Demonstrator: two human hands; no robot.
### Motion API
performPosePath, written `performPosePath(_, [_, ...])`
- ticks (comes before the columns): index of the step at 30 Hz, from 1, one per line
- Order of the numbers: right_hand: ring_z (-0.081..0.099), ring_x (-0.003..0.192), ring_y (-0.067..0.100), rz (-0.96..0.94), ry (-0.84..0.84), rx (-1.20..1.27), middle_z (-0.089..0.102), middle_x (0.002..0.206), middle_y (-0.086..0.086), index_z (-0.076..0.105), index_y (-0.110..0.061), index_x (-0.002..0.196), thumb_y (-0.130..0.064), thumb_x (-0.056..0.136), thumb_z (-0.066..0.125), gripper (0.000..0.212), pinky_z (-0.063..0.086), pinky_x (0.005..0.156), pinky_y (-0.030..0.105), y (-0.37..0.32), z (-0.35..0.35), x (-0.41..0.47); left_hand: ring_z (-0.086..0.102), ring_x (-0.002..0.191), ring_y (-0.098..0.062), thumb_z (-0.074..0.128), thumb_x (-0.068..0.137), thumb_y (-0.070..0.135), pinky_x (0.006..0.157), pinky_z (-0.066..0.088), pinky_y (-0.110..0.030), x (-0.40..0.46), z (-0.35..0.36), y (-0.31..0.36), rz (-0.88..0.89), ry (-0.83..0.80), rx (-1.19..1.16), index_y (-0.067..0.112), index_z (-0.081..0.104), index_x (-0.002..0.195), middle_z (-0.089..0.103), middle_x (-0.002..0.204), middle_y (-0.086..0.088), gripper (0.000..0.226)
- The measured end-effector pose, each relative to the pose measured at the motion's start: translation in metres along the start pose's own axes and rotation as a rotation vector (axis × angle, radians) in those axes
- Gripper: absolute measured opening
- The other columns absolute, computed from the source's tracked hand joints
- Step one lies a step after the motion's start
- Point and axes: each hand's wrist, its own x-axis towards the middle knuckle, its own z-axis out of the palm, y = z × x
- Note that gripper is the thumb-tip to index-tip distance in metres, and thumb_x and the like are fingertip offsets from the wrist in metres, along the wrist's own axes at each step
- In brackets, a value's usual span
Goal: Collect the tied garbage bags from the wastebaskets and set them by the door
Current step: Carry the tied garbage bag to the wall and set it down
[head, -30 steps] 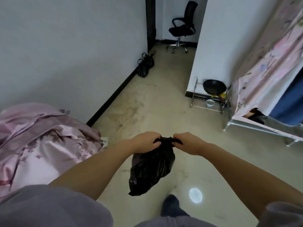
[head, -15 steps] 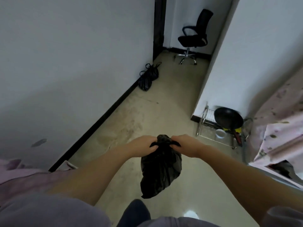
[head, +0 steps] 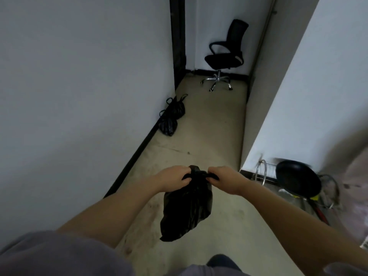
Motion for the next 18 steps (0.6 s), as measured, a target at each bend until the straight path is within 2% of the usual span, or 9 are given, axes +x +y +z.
performPosePath(2, [0.056,0.085,0.028,0.02,-0.01,0.022,0.063,0.097,0.013,0.052,-0.016,0.093,-0.028,0.096,0.047,0.013,0.035,0.066,0.032,0.016,-0.011,0.034,0.057,0.087,-0.024,0.045,0.095,0.029,0.079,0.048,-0.04,0.035,-0.013,-0.02,-0.001,-0.022,0.001,0.009,0.056,0.096,0.059,0.097,-0.009,0.023])
performPosePath(5, [0.059,0.089,0.031,0.037,-0.052,0.048,0.064,0.099,0.014,0.055,-0.013,0.104,-0.029,0.095,0.046,0.02,0.045,0.073,0.039,0.047,-0.027,0.09,0.056,0.087,-0.024,0.045,0.094,0.029,0.08,0.048,-0.04,0.092,-0.029,-0.049,-0.022,-0.04,-0.004,0.009,0.055,0.096,0.058,0.097,-0.008,0.023])
performPosePath(9, [0.056,0.085,0.028,-0.001,-0.065,-0.002,0.063,0.098,0.013,0.054,-0.01,0.102,-0.029,0.097,0.045,0.022,0.042,0.071,0.036,0.091,-0.054,0.169,0.049,0.081,-0.019,0.045,0.096,0.024,0.072,0.04,-0.031,0.165,-0.056,-0.079,-0.033,-0.002,-0.045,0.008,0.053,0.092,0.053,0.09,-0.005,0.018])
performPosePath(12, [0.059,0.088,0.03,-0.017,-0.113,0.005,0.064,0.101,0.014,0.054,-0.01,0.105,-0.031,0.096,0.045,0.025,0.047,0.075,0.039,0.12,-0.073,0.22,0.045,0.08,-0.016,0.045,0.096,0.022,0.07,0.033,-0.027,0.213,-0.078,-0.1,-0.072,-0.011,-0.052,0.01,0.051,0.089,0.05,0.088,-0.005,0.016])
performPosePath(15, [0.06,0.091,0.031,-0.086,-0.135,-0.002,0.065,0.102,0.014,0.055,-0.011,0.109,-0.034,0.096,0.045,0.028,0.046,0.075,0.037,0.142,-0.097,0.271,0.044,0.079,-0.016,0.046,0.096,0.023,0.068,0.03,-0.026,0.254,-0.098,-0.123,-0.115,0.059,-0.112,0.013,0.044,0.083,0.046,0.085,-0.002,0.016])
performPosePath(18, [0.06,0.089,0.031,-0.148,-0.16,-0.025,0.066,0.099,0.016,0.058,-0.01,0.106,-0.033,0.098,0.043,0.029,0.041,0.071,0.034,0.155,-0.117,0.321,0.043,0.079,-0.014,0.045,0.097,0.021,0.067,0.028,-0.024,0.286,-0.111,-0.144,-0.168,0.077,-0.177,0.007,0.052,0.089,0.049,0.086,-0.004,0.017])
